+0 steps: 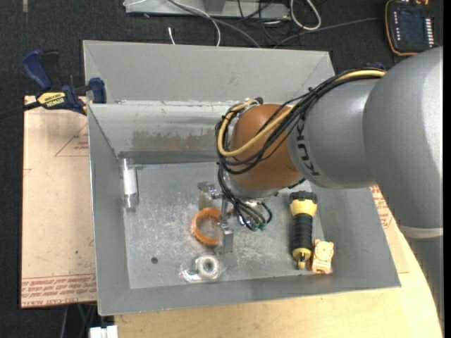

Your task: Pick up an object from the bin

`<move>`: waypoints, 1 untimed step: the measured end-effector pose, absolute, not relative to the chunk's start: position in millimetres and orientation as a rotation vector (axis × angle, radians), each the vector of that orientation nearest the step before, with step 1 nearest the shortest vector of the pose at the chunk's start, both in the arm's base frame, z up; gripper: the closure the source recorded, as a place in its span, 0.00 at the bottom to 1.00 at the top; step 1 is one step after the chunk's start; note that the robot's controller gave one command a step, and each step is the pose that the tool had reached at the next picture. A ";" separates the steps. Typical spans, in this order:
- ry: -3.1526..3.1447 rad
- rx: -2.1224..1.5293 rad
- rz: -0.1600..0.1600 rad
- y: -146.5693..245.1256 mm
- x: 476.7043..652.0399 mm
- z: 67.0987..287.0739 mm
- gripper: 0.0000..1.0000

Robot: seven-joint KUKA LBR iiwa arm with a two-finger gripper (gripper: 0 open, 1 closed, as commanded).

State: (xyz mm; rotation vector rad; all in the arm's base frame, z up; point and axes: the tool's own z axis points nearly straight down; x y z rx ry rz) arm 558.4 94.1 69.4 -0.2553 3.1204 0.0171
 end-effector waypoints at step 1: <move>3.104 -0.431 0.010 110.8 573.5 71.3 1.00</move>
Offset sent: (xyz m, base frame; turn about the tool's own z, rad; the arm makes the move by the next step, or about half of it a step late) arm 0.0000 0.0000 0.0000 0.0000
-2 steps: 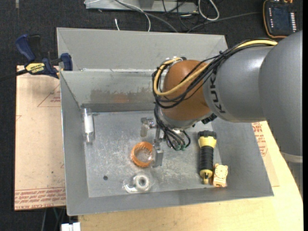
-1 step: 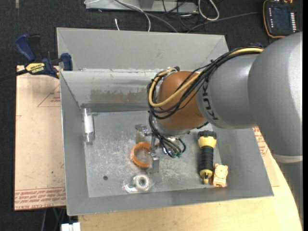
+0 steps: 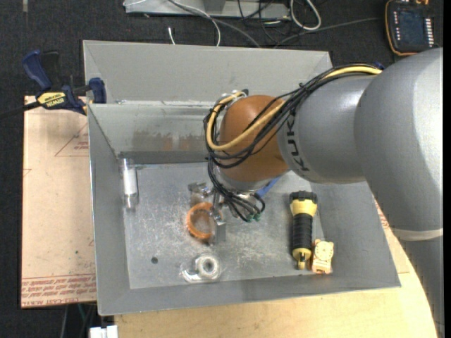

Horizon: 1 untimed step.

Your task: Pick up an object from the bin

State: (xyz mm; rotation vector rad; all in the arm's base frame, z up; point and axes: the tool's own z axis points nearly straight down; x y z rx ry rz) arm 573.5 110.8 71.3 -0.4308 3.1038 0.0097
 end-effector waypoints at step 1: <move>3.103 -0.429 0.010 110.7 573.5 71.3 1.00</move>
Offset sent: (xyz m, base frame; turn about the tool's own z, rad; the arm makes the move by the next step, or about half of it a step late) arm -0.0001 -0.0001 0.0729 0.0007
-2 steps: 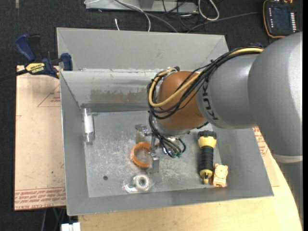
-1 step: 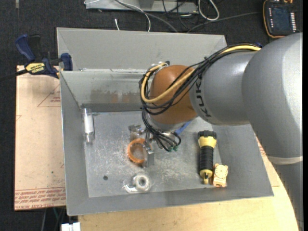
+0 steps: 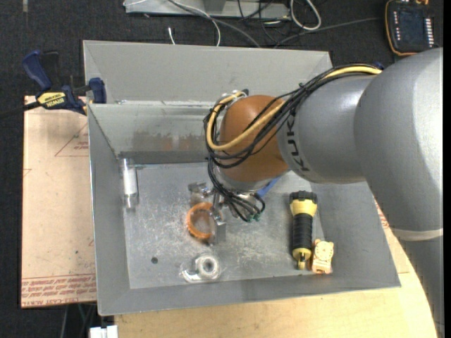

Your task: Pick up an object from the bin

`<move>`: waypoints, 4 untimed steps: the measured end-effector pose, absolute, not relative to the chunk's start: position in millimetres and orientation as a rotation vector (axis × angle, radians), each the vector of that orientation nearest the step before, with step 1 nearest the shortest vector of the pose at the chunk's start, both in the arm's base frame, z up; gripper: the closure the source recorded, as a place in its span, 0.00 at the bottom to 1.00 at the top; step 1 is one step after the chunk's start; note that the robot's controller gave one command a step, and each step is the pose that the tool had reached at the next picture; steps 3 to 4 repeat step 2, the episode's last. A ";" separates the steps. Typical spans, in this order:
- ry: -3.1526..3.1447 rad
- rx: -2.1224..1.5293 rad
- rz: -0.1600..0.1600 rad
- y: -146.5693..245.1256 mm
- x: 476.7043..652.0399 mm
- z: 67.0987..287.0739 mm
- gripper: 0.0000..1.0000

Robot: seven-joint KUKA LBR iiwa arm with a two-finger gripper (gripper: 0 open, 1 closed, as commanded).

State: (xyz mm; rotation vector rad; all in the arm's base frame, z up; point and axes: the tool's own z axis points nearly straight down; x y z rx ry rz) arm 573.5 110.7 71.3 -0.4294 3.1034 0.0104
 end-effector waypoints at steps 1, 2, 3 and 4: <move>3.112 -0.429 0.011 111.0 570.8 110.6 1.00; 3.101 -0.428 0.011 111.6 573.8 148.4 1.00; 3.101 -0.428 0.011 111.6 573.8 148.4 1.00; 3.101 -0.428 0.011 111.6 573.8 148.4 1.00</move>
Offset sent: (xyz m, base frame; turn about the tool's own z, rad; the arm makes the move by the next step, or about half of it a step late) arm -0.0038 -0.0001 0.0216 0.0005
